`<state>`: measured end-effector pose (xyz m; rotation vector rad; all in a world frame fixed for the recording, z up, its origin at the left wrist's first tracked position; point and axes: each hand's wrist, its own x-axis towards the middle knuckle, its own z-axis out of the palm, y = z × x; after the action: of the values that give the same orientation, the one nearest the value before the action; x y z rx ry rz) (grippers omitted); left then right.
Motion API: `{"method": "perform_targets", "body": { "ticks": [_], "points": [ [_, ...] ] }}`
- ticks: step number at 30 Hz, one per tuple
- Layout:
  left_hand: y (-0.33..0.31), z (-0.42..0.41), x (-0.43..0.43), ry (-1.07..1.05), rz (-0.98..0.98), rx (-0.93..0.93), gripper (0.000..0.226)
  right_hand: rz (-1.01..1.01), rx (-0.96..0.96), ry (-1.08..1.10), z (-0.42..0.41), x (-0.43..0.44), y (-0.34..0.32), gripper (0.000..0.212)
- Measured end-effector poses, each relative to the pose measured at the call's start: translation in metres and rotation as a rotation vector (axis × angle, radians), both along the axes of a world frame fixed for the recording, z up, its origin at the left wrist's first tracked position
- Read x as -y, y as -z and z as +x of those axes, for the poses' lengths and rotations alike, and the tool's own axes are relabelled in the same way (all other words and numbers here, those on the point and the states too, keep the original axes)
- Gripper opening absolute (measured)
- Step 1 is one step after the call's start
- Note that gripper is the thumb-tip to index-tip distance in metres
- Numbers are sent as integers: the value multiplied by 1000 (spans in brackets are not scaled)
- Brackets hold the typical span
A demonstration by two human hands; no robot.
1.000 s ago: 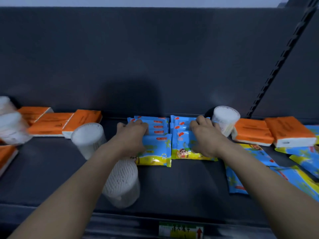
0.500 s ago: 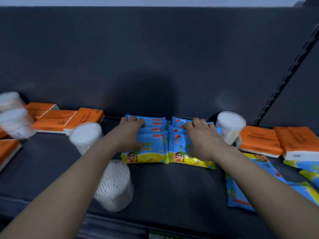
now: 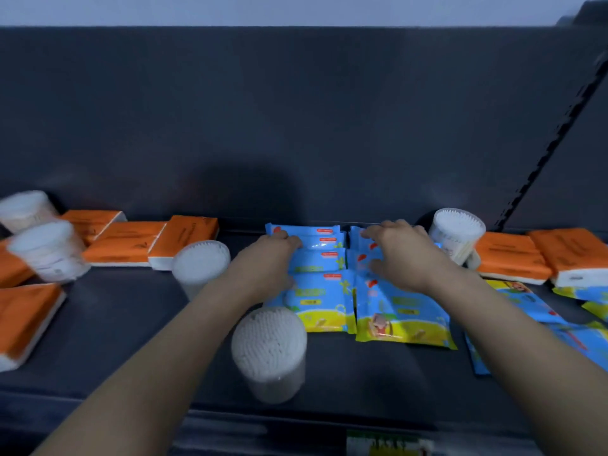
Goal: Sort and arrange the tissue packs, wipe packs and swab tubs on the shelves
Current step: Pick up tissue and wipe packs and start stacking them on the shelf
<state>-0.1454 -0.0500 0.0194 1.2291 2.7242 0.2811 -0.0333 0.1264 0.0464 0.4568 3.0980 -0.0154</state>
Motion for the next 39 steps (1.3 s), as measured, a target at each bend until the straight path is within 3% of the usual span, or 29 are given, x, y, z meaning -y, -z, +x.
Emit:
{"method": "perform_targets", "body": {
  "ticks": [6,10,20,27,36,39],
  "points": [
    [-26,-6,47,68,490,-45,26,-72,-133,-9,-23,41,-8,43],
    [-38,-21,94,-34,633,-79,19,-123,-183,-94,-50,76,-13,46],
    [-26,-63,190,-443,595,-118,20,-259,-137,-347,-141,140,-29,52],
    [-16,-80,227,-638,480,-125,23,-280,172,-461,-217,165,-16,66],
    [21,-116,217,-562,229,52,48,-207,388,-477,-243,169,15,72],
    [29,-127,216,-507,108,41,50,-116,396,-442,-245,165,16,60]
  ]
}}
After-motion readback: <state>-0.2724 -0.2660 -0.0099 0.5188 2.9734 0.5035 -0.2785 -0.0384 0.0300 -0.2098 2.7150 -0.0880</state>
